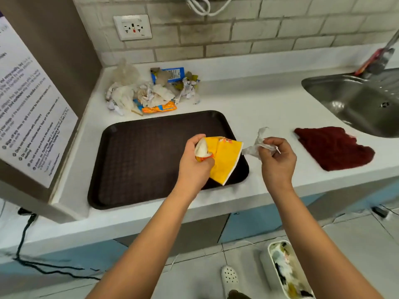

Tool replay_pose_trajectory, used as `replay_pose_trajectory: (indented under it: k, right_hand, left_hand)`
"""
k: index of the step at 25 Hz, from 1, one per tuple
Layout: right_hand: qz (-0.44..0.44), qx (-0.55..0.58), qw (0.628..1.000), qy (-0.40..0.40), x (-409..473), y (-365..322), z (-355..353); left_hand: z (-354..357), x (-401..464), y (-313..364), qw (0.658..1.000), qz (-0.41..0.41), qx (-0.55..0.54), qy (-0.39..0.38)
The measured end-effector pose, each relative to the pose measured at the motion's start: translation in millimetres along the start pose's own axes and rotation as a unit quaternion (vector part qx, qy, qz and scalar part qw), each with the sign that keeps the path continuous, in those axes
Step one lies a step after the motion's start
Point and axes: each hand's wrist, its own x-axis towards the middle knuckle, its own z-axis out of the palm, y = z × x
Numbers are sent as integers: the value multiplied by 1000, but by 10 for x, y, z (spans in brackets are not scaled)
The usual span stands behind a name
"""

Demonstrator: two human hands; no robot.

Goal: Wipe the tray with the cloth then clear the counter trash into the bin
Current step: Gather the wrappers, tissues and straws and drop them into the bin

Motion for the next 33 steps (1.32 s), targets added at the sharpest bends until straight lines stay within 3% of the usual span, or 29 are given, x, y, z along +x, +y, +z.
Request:
replay_pose_trajectory:
  k: [6,10,16,24,33]
  right_hand:
    - [-4,-37,995,93,-286,100,-747]
    - [23,-52,991,121,-421,302,-1268]
    - [147,-119,973,130,-664,833,-2288]
    - [323,-206,920,87,-990,1781,-3831]
    - [370,-284,884,7,-1528,3421,-4367]
  left_hand:
    - [531,-451,-171,996,24,37,-78]
    - [948,-718,-391,989,-3,59,-137]
    - [1802,-1148,-1071,976,-76,118,-164]
    - [2949,-1561,-2282,946,-237,199,-99]
    - [3579,-1418,-3986,914,-265,276,-136]
